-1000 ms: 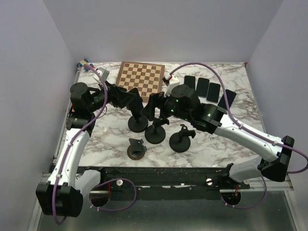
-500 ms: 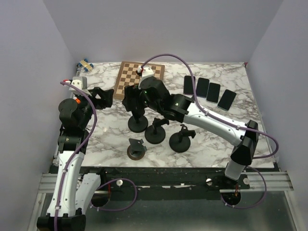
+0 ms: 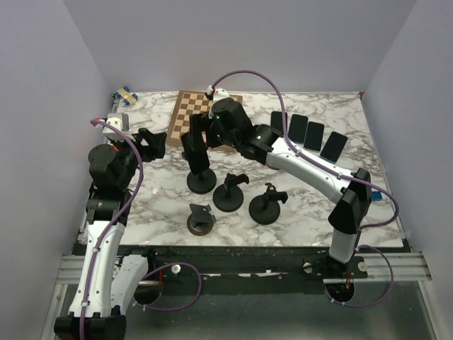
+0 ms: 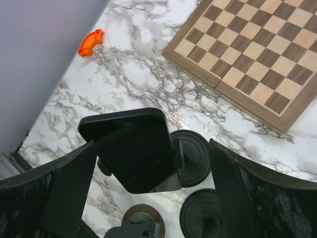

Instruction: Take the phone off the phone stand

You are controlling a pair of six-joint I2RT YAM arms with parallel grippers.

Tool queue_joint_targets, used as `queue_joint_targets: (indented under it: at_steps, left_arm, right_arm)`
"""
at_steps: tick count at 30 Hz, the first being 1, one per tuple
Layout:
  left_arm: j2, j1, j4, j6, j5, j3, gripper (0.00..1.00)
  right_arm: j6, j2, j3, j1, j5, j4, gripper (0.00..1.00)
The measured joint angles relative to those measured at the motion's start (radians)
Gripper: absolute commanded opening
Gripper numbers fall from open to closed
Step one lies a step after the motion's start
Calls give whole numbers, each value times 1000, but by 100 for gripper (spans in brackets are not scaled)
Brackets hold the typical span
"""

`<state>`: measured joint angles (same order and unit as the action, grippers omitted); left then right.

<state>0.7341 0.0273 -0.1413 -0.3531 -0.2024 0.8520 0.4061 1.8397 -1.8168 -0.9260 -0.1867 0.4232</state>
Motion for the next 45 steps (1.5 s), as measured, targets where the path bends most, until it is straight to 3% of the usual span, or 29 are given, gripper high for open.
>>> queue_joint_targets:
  at_steps: [14, 19, 25, 38, 40, 45]
  left_arm:
    - [16, 0, 4, -8, -16, -10, 82]
    - [21, -2, 4, -14, -23, -11, 82]
    - [23, -2, 5, -15, -28, -14, 82]
    - [27, -2, 5, -15, -43, -19, 82]
    - [27, -2, 6, -15, -44, -19, 82]
    - [27, -2, 10, -15, -48, -19, 82]
  right_arm:
    - [-5, 49, 0, -9, 73, -12, 100]
    - [15, 74, -51, -37, 2, 18, 99]
    - [24, 104, -102, -61, -86, 46, 86]
    - [27, 135, -129, -83, -153, 80, 91]
    - [27, 146, -135, -86, -160, 87, 88]
    - [13, 152, -135, -90, -178, 98, 43]
